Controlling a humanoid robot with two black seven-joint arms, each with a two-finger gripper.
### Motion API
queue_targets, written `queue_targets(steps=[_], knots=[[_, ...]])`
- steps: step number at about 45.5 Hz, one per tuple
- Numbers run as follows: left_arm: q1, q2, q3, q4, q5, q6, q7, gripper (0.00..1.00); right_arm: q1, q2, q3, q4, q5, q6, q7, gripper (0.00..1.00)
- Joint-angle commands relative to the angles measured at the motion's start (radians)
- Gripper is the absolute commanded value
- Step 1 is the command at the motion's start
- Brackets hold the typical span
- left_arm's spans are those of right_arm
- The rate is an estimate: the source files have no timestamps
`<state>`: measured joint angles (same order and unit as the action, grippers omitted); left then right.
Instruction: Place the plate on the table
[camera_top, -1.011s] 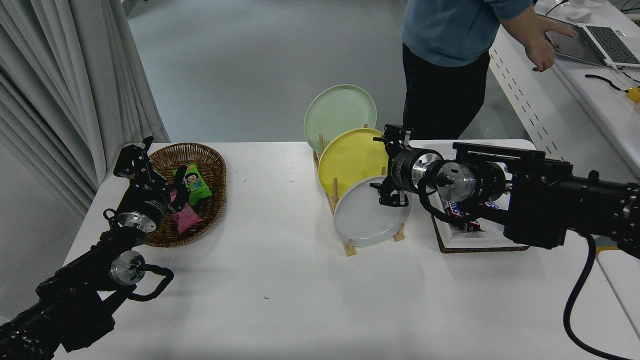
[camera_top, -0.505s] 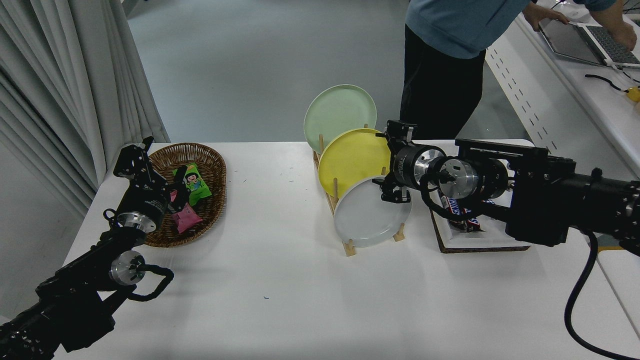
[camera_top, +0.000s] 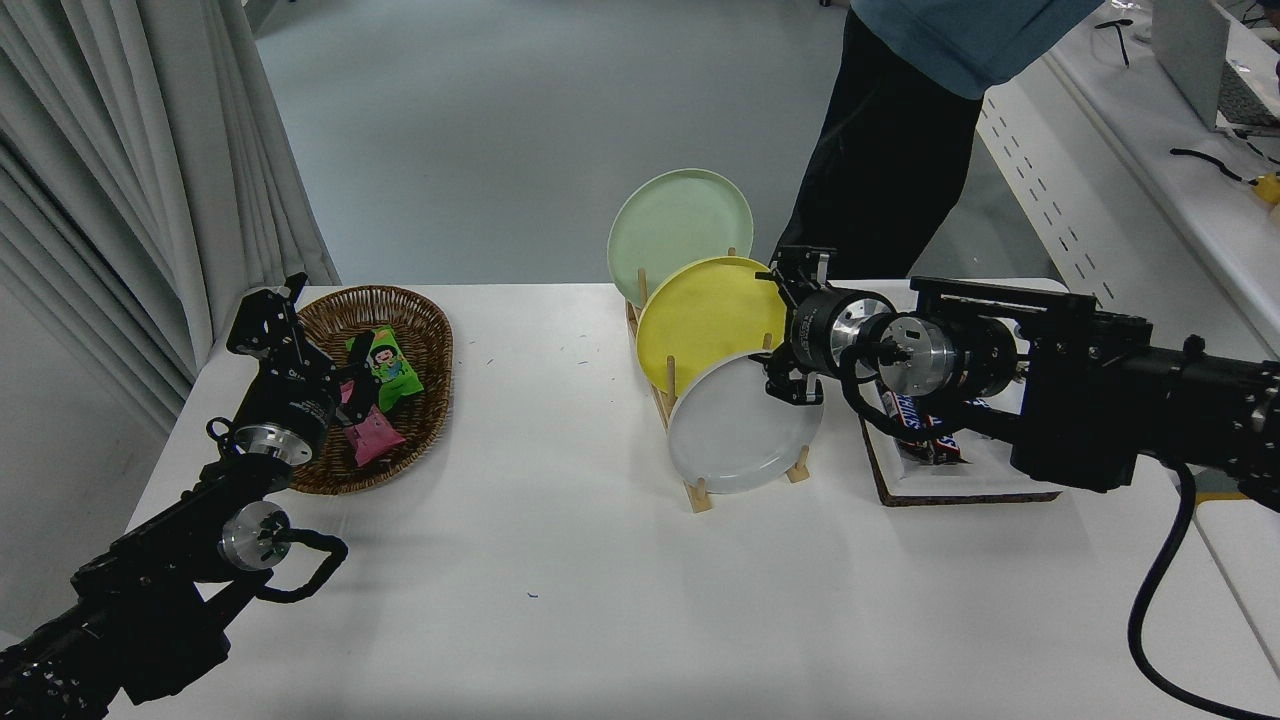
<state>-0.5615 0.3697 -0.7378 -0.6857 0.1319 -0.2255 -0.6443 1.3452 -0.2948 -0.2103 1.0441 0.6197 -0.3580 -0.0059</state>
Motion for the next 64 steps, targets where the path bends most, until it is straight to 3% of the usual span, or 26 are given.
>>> queue_targets(steps=[1, 5, 11, 29, 33, 43, 46, 52, 57, 64], knots=[[0.000, 0.000, 0.000, 0.000, 0.000, 0.000, 0.000, 1.00, -0.003, 0.000, -0.001, 0.005, 0.003, -0.015, -0.019, 0.82], [0.000, 0.000, 0.000, 0.000, 0.000, -0.001, 0.000, 1.00, 0.000, -0.003, -0.001, 0.008, 0.005, -0.016, -0.032, 0.81], [0.000, 0.000, 0.000, 0.000, 0.000, -0.001, 0.000, 1.00, -0.001, -0.007, -0.001, 0.005, 0.003, -0.021, -0.068, 0.68], [0.000, 0.000, 0.000, 0.000, 0.000, 0.000, 0.000, 1.00, -0.006, -0.041, -0.001, 0.008, 0.000, -0.006, -0.123, 0.64], [0.000, 0.000, 0.000, 0.000, 0.000, 0.000, 0.000, 1.00, -0.003, -0.049, -0.001, 0.010, 0.000, 0.002, -0.141, 0.52], [0.000, 0.000, 0.000, 0.000, 0.000, 0.000, 0.000, 1.00, 0.002, -0.057, 0.019, 0.013, 0.002, 0.021, -0.152, 0.52], [0.000, 0.000, 0.000, 0.000, 0.000, 0.000, 0.000, 1.00, 0.000, -0.057, 0.022, 0.011, 0.000, 0.022, -0.161, 0.46], [0.000, 0.000, 0.000, 0.000, 0.000, 0.000, 0.000, 1.00, -0.003, -0.057, 0.025, 0.011, -0.003, 0.024, -0.178, 0.45], [0.000, 0.000, 0.000, 0.000, 0.000, 0.000, 0.000, 1.00, -0.003, -0.058, 0.025, 0.011, -0.003, 0.036, -0.180, 0.34], [0.000, 0.000, 0.000, 0.000, 0.000, -0.001, 0.000, 1.00, -0.003, -0.058, 0.026, 0.011, -0.003, 0.051, -0.180, 0.33]])
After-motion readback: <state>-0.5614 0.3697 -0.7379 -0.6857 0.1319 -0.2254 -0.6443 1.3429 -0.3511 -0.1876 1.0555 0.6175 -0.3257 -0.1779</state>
